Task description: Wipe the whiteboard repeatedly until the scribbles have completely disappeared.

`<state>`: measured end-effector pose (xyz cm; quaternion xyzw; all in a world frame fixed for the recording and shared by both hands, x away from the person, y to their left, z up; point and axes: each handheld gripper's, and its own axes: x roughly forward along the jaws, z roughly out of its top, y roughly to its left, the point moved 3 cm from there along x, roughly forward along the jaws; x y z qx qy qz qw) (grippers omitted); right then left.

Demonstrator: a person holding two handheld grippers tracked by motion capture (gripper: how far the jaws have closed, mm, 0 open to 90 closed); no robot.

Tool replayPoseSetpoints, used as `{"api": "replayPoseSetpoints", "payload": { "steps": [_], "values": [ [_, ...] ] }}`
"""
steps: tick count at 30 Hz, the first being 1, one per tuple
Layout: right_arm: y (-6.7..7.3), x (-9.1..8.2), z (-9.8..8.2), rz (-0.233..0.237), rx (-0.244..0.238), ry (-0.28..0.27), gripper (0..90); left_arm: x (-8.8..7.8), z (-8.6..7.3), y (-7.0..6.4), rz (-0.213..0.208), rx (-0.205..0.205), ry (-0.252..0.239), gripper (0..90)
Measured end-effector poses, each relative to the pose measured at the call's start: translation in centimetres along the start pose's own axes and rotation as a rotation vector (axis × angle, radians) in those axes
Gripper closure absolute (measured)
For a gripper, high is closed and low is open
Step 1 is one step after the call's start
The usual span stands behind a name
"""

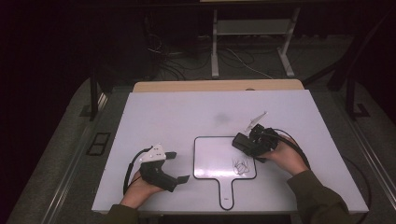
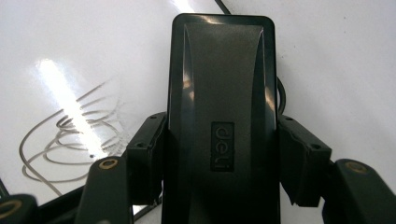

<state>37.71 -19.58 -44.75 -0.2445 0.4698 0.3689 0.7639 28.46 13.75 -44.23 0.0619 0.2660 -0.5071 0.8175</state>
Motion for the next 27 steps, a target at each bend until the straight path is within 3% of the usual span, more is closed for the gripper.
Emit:
{"api": "replayPoseSetpoints", "payload": {
  "steps": [5,27],
  "values": [
    [0.7,0.1,0.2,0.000,-0.028,0.005,38.7,0.1,0.0,0.0,0.000,0.000,0.002,0.0],
    [5.8,0.5,1.5,0.093,-0.153,0.003,38.7,0.1,0.0,-0.1,-0.001,0.000,0.002,0.0]
  ]
}}
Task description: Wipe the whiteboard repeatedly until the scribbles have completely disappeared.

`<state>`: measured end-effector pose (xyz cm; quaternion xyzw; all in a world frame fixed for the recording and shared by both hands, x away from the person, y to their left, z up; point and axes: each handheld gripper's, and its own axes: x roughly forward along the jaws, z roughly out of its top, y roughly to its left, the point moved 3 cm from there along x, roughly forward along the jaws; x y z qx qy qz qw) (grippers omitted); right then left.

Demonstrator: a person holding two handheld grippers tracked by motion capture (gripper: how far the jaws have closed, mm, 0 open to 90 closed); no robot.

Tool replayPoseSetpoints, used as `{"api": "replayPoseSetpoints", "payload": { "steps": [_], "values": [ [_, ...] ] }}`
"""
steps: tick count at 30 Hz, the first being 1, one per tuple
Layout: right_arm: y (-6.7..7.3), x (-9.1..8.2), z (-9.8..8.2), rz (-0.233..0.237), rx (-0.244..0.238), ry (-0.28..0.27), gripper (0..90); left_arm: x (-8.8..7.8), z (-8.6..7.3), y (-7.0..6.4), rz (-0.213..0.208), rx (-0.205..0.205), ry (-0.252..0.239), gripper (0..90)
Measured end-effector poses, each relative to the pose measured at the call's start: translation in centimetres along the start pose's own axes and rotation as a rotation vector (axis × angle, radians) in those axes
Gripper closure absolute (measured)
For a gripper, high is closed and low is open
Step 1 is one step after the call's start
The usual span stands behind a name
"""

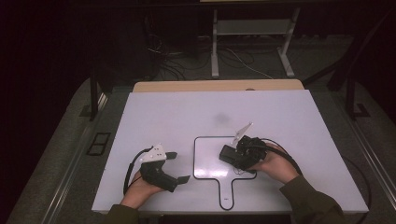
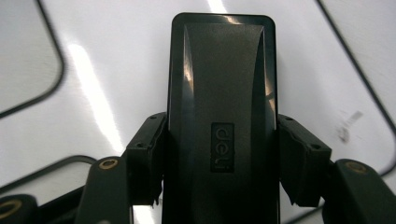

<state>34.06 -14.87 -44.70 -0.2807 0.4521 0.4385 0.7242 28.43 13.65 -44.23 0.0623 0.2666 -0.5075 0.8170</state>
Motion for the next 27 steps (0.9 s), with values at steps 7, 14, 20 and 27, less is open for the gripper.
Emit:
{"api": "replayPoseSetpoints", "payload": {
  "steps": [7,14,20,27],
  "values": [
    [0.2,0.0,0.1,0.003,-0.045,0.011,38.7,-0.1,0.0,0.0,0.001,-0.002,-0.003,0.0],
    [-1.8,-0.3,-0.7,-0.037,0.038,0.012,38.7,0.0,0.0,0.0,0.001,0.001,0.000,0.0],
    [-3.4,-0.3,-0.7,-0.088,0.085,0.008,38.7,0.0,0.0,0.0,0.002,0.002,-0.002,0.0],
    [-5.5,-0.2,-0.3,-0.156,0.114,0.028,38.8,0.0,0.0,0.0,0.001,0.003,-0.003,0.0]
  ]
}}
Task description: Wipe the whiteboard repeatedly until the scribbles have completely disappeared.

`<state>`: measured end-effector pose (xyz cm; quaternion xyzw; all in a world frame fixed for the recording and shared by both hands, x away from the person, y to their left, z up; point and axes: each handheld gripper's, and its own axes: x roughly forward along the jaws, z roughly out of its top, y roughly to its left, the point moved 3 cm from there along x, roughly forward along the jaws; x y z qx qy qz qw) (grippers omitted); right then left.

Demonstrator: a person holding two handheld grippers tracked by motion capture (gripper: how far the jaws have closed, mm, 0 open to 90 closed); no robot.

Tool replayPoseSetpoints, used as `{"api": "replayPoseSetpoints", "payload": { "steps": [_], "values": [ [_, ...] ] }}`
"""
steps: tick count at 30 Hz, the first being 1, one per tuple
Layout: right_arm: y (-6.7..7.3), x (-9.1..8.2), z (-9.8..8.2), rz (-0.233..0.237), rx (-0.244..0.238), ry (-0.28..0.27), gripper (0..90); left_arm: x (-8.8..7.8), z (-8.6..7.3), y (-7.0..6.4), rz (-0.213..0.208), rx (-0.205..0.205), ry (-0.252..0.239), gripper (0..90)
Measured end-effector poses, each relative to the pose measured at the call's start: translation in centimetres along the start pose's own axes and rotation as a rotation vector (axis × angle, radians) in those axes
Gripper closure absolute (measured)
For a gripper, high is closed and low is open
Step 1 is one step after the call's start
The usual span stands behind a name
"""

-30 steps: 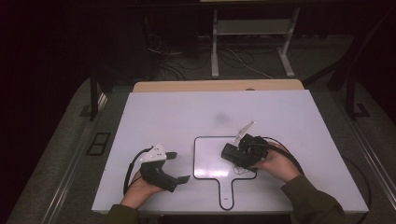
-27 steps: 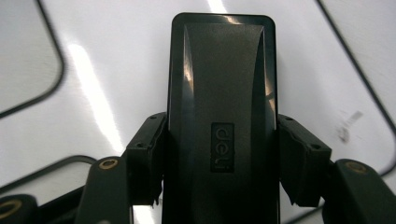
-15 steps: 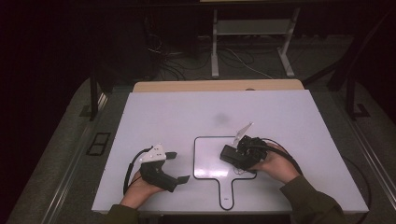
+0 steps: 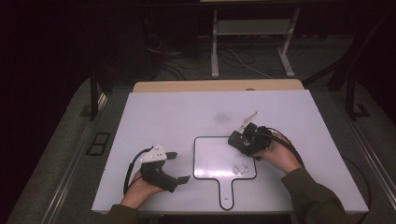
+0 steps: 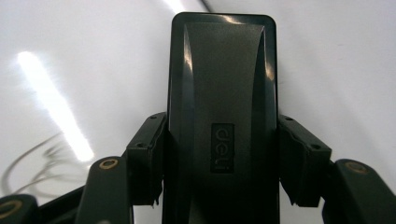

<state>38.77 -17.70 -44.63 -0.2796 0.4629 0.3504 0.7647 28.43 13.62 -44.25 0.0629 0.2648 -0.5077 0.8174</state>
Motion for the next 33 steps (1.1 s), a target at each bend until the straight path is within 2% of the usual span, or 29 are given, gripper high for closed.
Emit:
{"api": "replayPoseSetpoints", "payload": {
  "steps": [8,13,18,21,22,28,33],
  "values": [
    [-2.1,0.5,0.6,-0.020,0.029,0.015,38.7,0.0,0.0,0.0,0.000,-0.003,0.002,0.0],
    [-3.3,0.6,0.5,-0.052,0.056,0.021,38.7,0.0,-0.1,0.1,0.001,-0.005,0.002,0.0],
    [-2.3,0.5,0.5,-0.048,0.026,0.030,38.7,0.0,0.0,0.1,0.000,-0.005,0.002,0.0],
    [-1.5,0.3,0.4,-0.017,0.005,0.031,38.7,-0.1,0.0,0.0,0.000,-0.004,0.001,0.0],
    [-1.5,0.3,0.3,-0.024,-0.001,0.033,38.8,0.0,0.0,0.0,0.001,-0.003,0.002,0.0],
    [-2.6,0.3,0.2,-0.052,0.045,0.035,38.8,-0.1,0.0,0.0,0.002,-0.003,0.002,0.0],
    [-2.2,0.3,0.2,-0.041,0.029,0.039,38.8,0.0,0.0,0.0,-0.001,0.001,0.002,0.0]
  ]
}}
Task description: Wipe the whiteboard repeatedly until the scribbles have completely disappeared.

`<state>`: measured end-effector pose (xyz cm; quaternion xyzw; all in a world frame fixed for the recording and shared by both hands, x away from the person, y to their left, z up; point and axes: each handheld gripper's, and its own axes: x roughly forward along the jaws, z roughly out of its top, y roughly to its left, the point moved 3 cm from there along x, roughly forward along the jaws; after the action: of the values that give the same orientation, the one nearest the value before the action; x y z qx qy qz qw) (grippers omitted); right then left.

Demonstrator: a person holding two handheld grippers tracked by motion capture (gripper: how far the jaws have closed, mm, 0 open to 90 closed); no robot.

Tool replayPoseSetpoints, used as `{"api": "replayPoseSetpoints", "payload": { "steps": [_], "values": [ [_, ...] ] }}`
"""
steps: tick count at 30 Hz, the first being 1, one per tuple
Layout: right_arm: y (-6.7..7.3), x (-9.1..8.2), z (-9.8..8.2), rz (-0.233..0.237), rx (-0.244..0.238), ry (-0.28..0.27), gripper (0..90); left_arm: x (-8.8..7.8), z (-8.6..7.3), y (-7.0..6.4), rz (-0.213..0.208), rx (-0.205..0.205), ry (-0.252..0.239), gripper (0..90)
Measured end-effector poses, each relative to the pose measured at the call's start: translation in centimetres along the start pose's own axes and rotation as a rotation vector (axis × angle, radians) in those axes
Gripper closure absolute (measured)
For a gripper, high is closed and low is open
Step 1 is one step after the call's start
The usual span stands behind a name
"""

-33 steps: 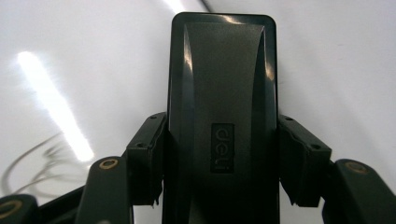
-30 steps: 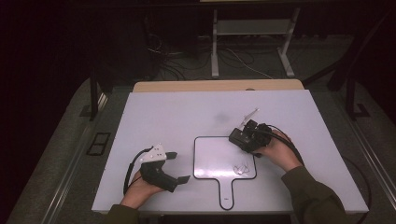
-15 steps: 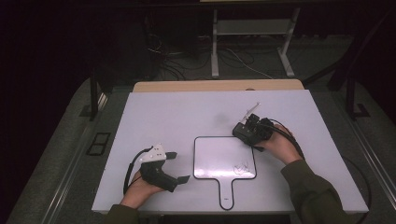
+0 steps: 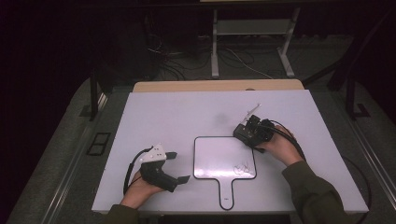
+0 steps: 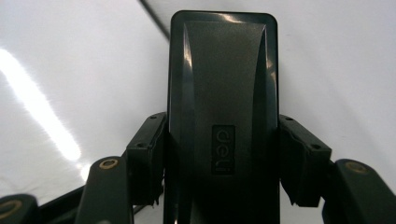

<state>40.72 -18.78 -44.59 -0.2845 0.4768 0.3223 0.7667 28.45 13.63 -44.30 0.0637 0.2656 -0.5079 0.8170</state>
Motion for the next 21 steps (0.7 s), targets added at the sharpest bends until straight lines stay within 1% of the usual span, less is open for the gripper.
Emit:
{"api": "replayPoseSetpoints", "payload": {
  "steps": [2,3,5,6,8,9,10,12,14,15,17,18,20,21],
  "values": [
    [0.3,-0.1,0.0,0.013,-0.013,0.005,38.8,0.0,0.0,0.0,0.001,0.000,0.000,0.0],
    [0.2,0.0,0.1,0.014,-0.007,0.005,38.8,0.0,0.0,0.0,0.001,0.000,0.000,0.0],
    [-0.3,0.1,0.2,-0.009,0.018,0.008,38.8,0.0,0.0,0.0,0.002,-0.001,-0.002,0.0],
    [-0.6,0.1,0.2,-0.008,0.030,0.010,38.7,0.0,0.0,0.0,0.002,0.000,-0.002,0.0],
    [-0.7,0.2,0.4,-0.010,0.035,0.012,38.7,0.0,0.0,0.0,0.001,0.000,0.000,0.0],
    [-0.6,0.2,0.5,-0.020,0.026,0.017,38.8,0.0,0.0,0.0,0.001,0.000,0.001,0.0],
    [-0.4,0.2,0.5,-0.020,0.014,0.019,38.7,0.0,0.0,0.0,0.000,0.000,0.001,0.0],
    [-0.1,0.2,0.6,-0.008,0.002,0.019,38.8,0.0,0.0,0.0,0.000,0.000,0.001,0.0],
    [-0.1,0.2,0.6,0.001,0.000,0.018,38.8,0.0,0.0,0.0,0.001,-0.001,0.001,0.0],
    [-0.2,0.2,0.6,0.002,0.021,0.021,38.8,0.0,0.0,0.0,0.003,-0.002,-0.001,0.0],
    [-0.6,0.2,0.5,-0.022,0.036,0.023,38.7,0.0,0.0,0.0,0.004,-0.003,-0.001,0.0],
    [-0.7,0.2,0.5,-0.021,0.040,0.024,38.7,0.0,0.0,0.0,0.004,-0.002,0.000,0.0],
    [-0.6,0.2,0.5,-0.029,0.032,0.022,38.7,0.0,0.0,0.0,0.002,0.001,0.001,0.0],
    [-0.4,0.2,0.5,-0.023,0.026,0.023,38.7,0.0,0.0,0.0,0.001,0.001,0.001,0.0]
  ]
}}
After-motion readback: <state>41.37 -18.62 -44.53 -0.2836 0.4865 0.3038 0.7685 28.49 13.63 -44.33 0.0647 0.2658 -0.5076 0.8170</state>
